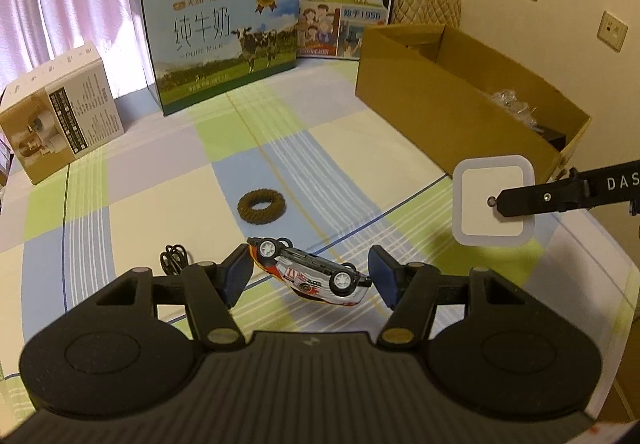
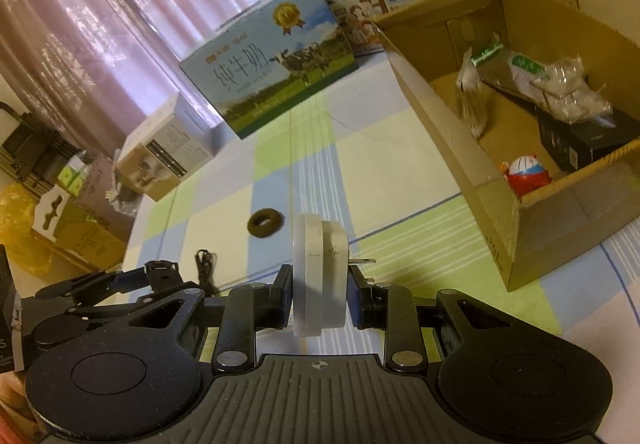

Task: Organize objects
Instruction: 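Carry the toy car and white plug over the cardboard box with both grippers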

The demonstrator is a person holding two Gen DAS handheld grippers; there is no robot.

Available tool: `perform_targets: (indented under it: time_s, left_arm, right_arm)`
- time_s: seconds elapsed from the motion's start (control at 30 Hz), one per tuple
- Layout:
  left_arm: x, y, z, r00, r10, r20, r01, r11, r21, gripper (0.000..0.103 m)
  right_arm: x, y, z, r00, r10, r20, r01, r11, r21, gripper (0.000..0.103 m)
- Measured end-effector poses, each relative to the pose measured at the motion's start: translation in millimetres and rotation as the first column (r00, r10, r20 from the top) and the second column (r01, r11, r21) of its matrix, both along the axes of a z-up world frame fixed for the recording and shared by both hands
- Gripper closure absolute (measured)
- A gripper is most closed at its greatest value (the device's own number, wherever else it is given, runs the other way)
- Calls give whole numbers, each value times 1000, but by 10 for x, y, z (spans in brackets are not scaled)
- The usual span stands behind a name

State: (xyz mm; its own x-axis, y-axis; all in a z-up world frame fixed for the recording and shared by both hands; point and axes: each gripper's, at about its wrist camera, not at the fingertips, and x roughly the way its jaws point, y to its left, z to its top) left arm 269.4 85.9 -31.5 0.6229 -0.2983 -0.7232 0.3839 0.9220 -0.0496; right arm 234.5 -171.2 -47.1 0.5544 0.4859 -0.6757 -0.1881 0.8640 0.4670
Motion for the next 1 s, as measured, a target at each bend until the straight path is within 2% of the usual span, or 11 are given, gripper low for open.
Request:
perform_targets:
  time_s: [0.47,0.7,1.0]
  left_arm:
    - [-91,-581,352,996,-23,84,26,999,-37,43]
    - [-5,-1041,481,991,-51,121,59,996,-59,43]
    - [219,-1715,574,984,-107,141,117,991,-65,43]
  right_arm:
    - [-50,-476,452,996,31,86,-35,998,51,79]
    - [38,-904,649,992,8,125,-17,997,69,79]
    - [254,-1559,703,990,-51,129,41,996,77,79]
